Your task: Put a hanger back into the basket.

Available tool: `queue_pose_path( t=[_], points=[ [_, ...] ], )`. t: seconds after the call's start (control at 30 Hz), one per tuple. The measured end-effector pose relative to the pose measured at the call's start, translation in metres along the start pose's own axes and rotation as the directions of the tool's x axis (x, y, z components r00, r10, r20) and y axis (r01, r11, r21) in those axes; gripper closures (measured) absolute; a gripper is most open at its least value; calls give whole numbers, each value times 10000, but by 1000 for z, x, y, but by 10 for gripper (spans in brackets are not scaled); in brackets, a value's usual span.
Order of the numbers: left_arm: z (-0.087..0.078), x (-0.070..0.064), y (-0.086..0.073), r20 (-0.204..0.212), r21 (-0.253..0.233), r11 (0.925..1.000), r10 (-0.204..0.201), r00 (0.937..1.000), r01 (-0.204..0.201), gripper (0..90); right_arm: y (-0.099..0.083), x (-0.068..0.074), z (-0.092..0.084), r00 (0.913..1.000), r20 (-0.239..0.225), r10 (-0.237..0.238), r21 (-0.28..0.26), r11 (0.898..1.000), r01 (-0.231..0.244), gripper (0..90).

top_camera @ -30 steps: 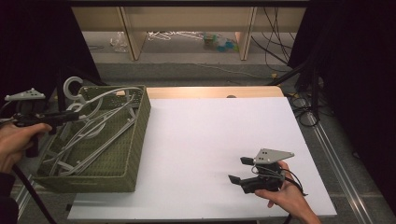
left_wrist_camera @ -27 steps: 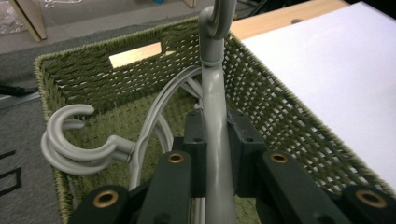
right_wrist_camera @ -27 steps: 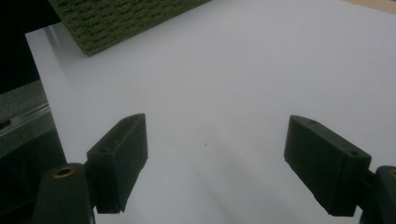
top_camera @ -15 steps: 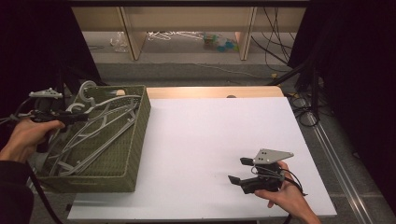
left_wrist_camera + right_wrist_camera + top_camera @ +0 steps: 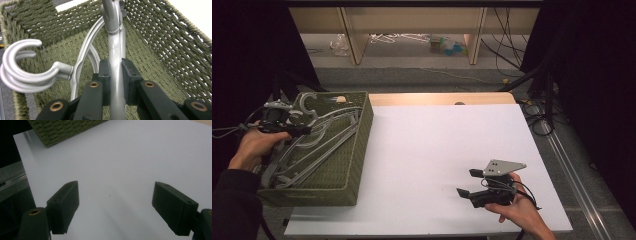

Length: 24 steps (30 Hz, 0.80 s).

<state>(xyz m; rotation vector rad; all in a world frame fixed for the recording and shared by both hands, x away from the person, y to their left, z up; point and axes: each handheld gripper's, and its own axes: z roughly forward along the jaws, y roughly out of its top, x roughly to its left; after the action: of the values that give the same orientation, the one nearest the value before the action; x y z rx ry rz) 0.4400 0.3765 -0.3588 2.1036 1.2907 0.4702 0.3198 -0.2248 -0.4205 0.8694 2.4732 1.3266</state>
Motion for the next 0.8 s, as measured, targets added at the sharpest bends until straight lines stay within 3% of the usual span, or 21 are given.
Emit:
queue_pose_path(
  t=[0.2, 0.23, 0.33, 0.67, 0.8],
  points=[
    [5, 4, -9, -131, 131, 9996, -256, 9996, 258, 777, 0, 0, 0, 10000, -12, 35, -15, 10000, -35, 227],
    [9, 5, -14, -101, 95, 9988, -474, 9988, 475, 773, 0, 0, 0, 10000, -7, -10, -21, 10000, 10, 227],
    [9, 7, -17, -50, 166, 9986, -498, 9987, 499, 765, 0, 0, 0, 10000, -11, -5, -7, 10000, 5, 227],
    [18, 8, -27, -434, 329, 9965, -757, 9962, 772, 713, 0, 0, 1, 10000, -36, 3, 27, 10000, -3, 227],
    [12, 10, -26, -732, 138, 9940, -1077, 9915, 1089, 593, 0, 0, 1, 10000, -29, -32, 1, 10000, 32, 228]
  ],
)
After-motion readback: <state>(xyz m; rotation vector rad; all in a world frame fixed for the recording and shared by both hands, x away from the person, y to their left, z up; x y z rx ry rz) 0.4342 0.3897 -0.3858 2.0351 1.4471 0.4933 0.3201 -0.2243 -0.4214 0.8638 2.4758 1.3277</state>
